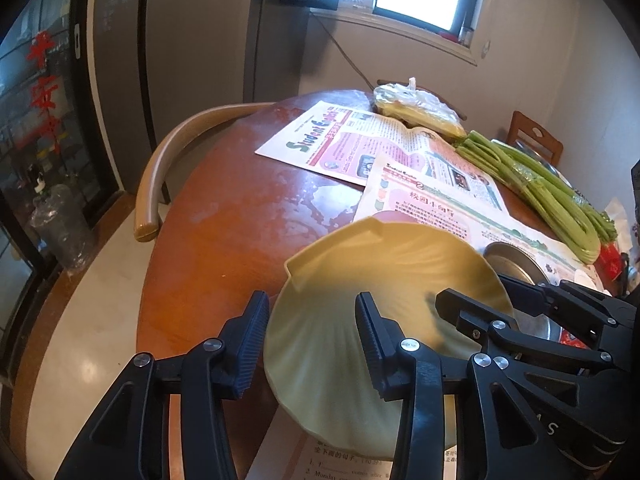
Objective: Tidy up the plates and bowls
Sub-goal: 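Lift the yellow plate with the left tool toward the orange plate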
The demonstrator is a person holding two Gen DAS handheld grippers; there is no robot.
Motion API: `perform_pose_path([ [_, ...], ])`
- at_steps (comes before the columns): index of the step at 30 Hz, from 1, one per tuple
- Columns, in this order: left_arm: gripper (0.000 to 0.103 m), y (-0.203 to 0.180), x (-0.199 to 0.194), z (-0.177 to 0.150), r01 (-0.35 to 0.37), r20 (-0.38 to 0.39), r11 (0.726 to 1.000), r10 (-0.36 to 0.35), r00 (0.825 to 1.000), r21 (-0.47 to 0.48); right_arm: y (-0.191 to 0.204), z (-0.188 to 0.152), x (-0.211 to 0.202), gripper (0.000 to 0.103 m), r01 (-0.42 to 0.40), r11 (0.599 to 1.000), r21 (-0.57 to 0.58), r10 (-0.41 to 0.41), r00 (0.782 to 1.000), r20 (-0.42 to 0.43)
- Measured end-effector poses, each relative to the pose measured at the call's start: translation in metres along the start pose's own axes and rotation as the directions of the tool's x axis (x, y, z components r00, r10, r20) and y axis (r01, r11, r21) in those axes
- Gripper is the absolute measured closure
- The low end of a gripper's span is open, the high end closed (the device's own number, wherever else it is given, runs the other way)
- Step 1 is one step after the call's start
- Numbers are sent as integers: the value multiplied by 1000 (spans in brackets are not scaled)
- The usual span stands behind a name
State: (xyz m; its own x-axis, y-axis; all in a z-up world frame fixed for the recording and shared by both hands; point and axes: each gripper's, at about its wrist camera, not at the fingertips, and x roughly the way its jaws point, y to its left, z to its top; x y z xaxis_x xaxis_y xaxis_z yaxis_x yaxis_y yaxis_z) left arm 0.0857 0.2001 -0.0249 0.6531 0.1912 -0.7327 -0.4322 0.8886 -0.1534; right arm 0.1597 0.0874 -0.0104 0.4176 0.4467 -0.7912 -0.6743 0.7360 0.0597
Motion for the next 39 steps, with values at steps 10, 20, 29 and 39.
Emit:
perform_pose_path([
  [10,58,-1,0,-3,-3,7,1000,3,1000,10,3,-3,8,62,56,998,-21,-56,998,-12],
  [20,58,-3,-4,-7,-21,10,999,20,1000,34,3,-6,6,62,66,998,-19,-67,998,-8],
  [29,58,-10,-17,-11,-7,26,999,6,1000,52,-5,-6,-1,62,79,997,4,-79,997,20],
  [39,56,-20,-25,-15,17,34,997,-20,999,72,-8,-14,-2,62,64,998,18,-64,998,5],
])
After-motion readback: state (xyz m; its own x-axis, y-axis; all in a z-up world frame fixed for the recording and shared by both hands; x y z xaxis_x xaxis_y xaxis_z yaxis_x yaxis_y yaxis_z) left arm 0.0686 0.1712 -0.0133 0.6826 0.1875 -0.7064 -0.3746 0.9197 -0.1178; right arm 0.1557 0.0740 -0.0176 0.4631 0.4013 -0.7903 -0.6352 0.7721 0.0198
